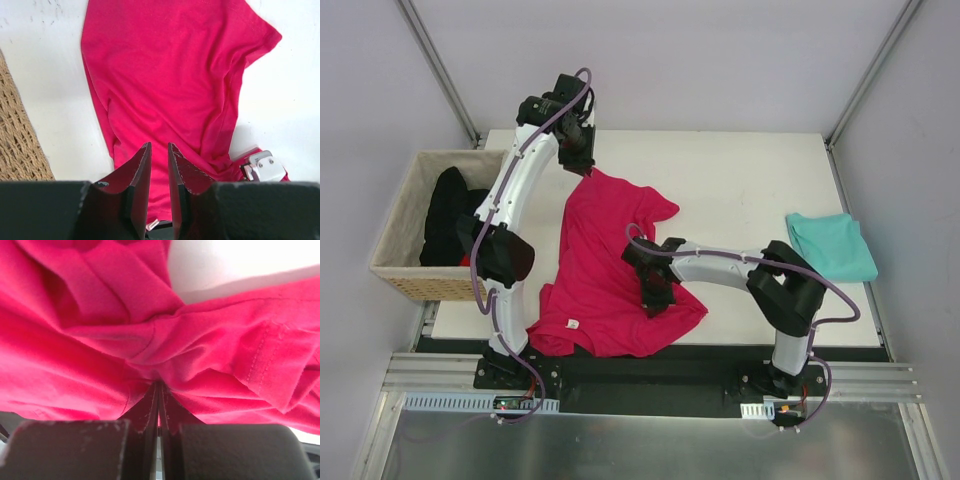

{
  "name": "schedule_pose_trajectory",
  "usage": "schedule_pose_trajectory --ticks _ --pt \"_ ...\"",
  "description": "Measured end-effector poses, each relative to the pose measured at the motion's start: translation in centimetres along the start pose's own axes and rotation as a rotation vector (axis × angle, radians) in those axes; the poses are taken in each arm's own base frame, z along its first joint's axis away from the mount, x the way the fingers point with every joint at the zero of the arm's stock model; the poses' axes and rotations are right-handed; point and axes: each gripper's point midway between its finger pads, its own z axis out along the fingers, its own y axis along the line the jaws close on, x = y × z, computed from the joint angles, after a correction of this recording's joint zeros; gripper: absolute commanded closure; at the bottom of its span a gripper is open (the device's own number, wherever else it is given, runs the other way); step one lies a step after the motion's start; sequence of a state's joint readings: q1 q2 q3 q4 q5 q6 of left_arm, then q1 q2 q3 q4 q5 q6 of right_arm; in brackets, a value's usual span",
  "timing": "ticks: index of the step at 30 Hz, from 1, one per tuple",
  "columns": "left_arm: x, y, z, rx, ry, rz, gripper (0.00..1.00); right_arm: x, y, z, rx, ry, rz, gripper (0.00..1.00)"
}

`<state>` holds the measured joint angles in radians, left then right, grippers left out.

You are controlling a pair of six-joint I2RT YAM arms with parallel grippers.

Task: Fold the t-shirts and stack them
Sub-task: Flatten out the tshirt

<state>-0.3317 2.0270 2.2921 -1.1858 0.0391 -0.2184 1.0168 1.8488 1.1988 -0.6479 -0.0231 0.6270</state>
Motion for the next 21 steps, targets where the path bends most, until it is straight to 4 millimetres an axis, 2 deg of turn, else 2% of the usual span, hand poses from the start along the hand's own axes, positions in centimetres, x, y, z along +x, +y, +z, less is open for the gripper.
schedule_pose_trajectory --ticks 6,16,21 --pt "-0.3 0.3 -1.2 -0.003 -0.03 -0.005 0.8 -0.3 -0.8 -0.1 0.056 0.0 0.086 0.99" --pt "-0.4 0.4 -1.3 -0.01 -0.033 -0.004 0.8 -2.2 -4.8 -0.4 0.187 0.002 0.28 0.99" --pt "-0.4 0.4 -1.3 -0.01 -0.033 -0.004 0.8 -4.0 -6.8 -0.5 0.242 -0.001 0.336 0.99"
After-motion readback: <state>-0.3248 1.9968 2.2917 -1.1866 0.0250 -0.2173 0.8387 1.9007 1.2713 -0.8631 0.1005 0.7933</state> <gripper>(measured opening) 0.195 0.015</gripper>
